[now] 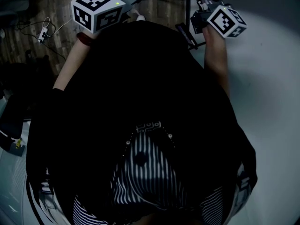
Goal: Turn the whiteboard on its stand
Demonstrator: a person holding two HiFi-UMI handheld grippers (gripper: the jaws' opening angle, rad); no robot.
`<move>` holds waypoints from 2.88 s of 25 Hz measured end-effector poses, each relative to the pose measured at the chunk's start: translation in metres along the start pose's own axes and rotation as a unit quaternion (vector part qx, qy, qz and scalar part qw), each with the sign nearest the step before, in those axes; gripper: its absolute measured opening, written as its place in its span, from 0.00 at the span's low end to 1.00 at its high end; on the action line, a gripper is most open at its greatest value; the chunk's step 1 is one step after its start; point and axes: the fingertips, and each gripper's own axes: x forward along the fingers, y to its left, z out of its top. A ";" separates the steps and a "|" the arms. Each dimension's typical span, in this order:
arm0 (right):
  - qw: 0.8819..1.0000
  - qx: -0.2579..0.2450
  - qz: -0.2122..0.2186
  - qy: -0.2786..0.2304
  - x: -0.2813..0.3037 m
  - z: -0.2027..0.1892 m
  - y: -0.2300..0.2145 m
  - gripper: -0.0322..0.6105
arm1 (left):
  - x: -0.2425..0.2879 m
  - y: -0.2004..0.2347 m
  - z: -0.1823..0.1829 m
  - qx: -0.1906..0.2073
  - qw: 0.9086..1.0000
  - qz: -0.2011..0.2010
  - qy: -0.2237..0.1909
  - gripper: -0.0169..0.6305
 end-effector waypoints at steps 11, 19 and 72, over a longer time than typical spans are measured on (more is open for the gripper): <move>0.998 -0.014 -0.059 -0.021 0.000 0.013 -0.024 0.38 | 0.014 0.001 0.009 0.012 1.000 -0.014 -0.012 0.03; 0.997 -0.039 -0.068 -0.017 0.010 0.014 -0.025 0.41 | 0.016 0.002 0.011 0.017 1.000 -0.022 -0.014 0.03; 0.968 -0.070 -0.243 -0.008 0.012 0.016 -0.116 0.35 | 0.000 0.010 -0.010 0.003 0.999 -0.037 0.004 0.03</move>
